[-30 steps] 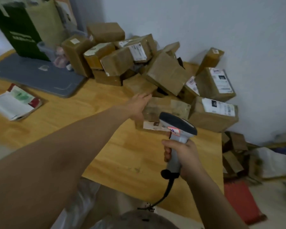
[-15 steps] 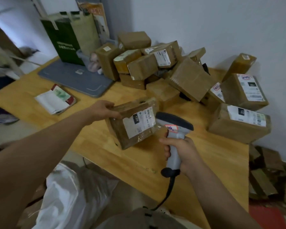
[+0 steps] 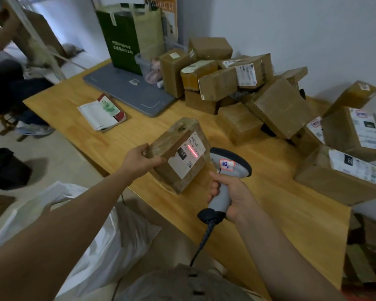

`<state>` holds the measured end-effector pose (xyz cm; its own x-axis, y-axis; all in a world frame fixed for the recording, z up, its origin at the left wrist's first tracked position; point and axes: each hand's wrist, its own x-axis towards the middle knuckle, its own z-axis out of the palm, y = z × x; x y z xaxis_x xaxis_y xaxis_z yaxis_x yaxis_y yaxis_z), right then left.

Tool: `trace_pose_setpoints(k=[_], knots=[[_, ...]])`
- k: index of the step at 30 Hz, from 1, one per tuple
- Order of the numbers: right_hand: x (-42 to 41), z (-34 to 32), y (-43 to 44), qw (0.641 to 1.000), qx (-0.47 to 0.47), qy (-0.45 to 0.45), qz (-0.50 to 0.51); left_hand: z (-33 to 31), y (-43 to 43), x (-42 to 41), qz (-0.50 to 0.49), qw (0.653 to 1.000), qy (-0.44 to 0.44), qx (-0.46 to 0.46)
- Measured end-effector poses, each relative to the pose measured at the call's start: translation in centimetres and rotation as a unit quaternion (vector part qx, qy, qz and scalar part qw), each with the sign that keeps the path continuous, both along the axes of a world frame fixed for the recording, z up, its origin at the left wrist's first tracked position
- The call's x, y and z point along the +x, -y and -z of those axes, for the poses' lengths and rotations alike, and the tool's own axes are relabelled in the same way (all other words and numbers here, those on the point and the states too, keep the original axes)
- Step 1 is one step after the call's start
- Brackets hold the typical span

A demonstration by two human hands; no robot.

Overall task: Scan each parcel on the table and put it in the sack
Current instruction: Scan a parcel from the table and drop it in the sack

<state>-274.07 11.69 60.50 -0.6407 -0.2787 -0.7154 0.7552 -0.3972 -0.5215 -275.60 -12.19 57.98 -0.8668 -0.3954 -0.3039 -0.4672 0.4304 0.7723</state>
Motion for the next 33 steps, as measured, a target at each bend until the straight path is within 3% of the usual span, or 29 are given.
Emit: trace_pose_setpoints(k=[7,24,28,30,33], knots=[[-0.6,-0.2,0.0,0.998,-0.004,-0.026,0.054,0.0,-0.3,-0.3,0.006,1.000,-0.005,-0.012],[-0.2,-0.1,0.2,0.997,-0.009,-0.025,0.071,0.3,-0.3,-0.3,-0.014,1.000,-0.003,-0.001],[-0.3,0.1,1.0,0.998,-0.019,-0.036,0.052,0.4,1.8,1.2,-0.119,0.989,-0.015,0.090],[-0.3,0.2,2.0,0.999,-0.017,-0.040,0.018,0.3,4.5,3.1,-0.202,0.968,-0.033,0.144],[-0.1,0.3,4.5,0.998,-0.021,-0.037,-0.037,0.1,9.0,7.4,-0.307,0.936,-0.078,0.152]])
